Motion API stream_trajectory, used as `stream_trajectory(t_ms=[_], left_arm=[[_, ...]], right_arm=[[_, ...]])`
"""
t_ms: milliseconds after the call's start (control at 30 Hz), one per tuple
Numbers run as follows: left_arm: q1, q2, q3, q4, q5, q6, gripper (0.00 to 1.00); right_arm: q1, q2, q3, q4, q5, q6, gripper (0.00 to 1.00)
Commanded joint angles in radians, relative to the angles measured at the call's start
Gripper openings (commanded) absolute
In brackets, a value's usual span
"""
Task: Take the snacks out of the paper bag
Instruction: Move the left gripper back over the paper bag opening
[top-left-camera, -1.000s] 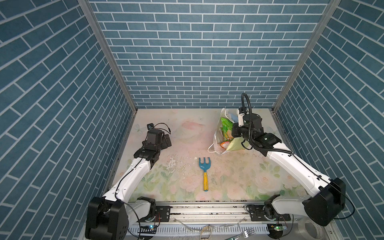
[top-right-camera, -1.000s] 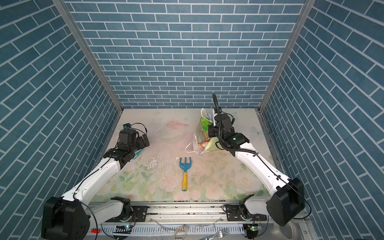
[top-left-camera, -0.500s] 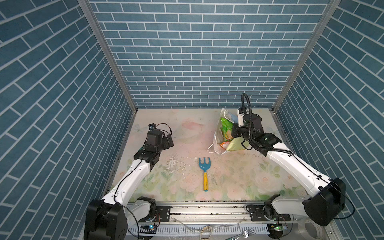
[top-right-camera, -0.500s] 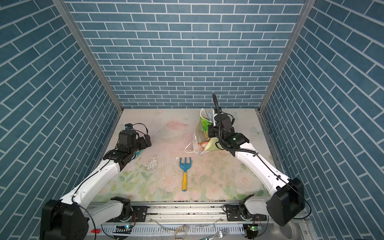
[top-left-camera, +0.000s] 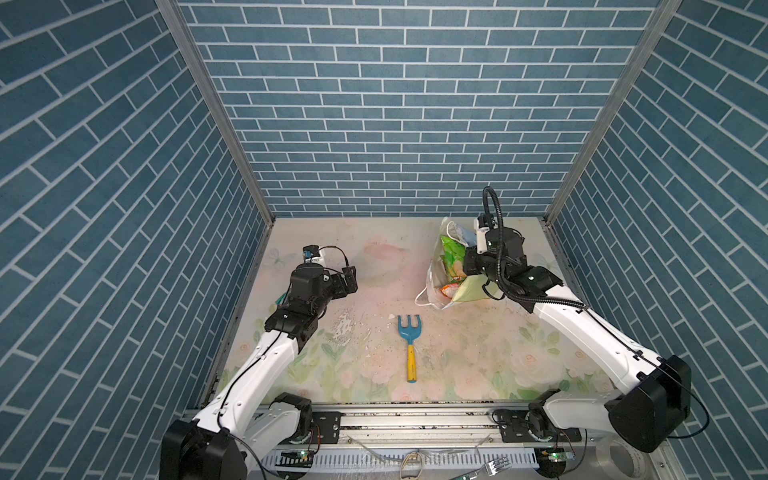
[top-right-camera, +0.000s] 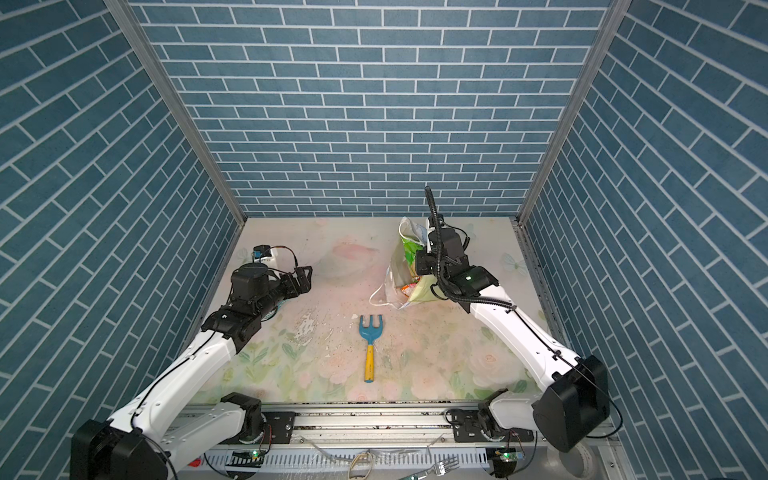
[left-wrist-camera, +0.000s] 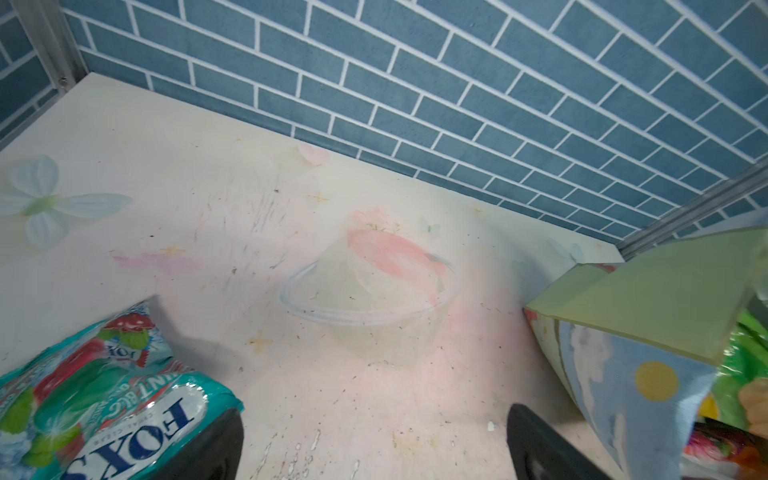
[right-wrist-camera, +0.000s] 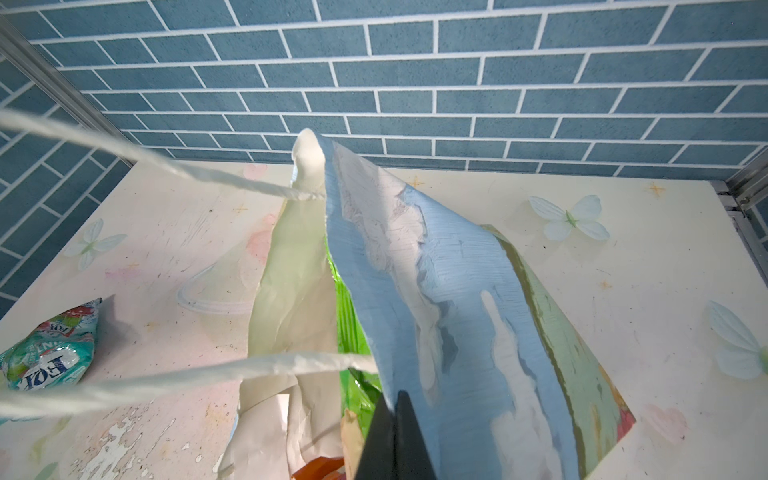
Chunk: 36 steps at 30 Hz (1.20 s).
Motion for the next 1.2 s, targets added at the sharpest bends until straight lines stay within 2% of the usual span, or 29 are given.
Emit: stream_trajectory(t_ms=[0,467,733,900,1000,1167], left_arm=[[-0.037,-0.025,0.008,0.017,0.028,-0.001,1.00],[-0.169,-0.012,0.081,-0.024,-0.013,0.014,1.00],[-0.290,0.058,0.191,-0.071,-0.023,0.034,1.00],[-0.361,0.117,0.255,-0.086,0.008,0.035,1.00],[-0.393,0.147,0.281,-0.081,0.046,0.011,1.00],[-0.459,0.193,0.292,-0.037,0.033,-0.025,0.99]], right_arm=[[0.000,0.016,-0.023,-0.026,0.026,0.027,0.00],[0.001,0.023,-0.019,-0.006,0.030,-0.052,0.00],[-0.001,-0.012,-0.056,0.036,0.016,-0.111,0.00],[0.000,-0.029,-0.062,0.027,-0.016,-0.117,0.00],[-0.001,-0.038,-0.074,0.047,-0.041,-0.117,0.00],[0.000,-0.049,-0.109,0.091,-0.035,-0.117,0.00]])
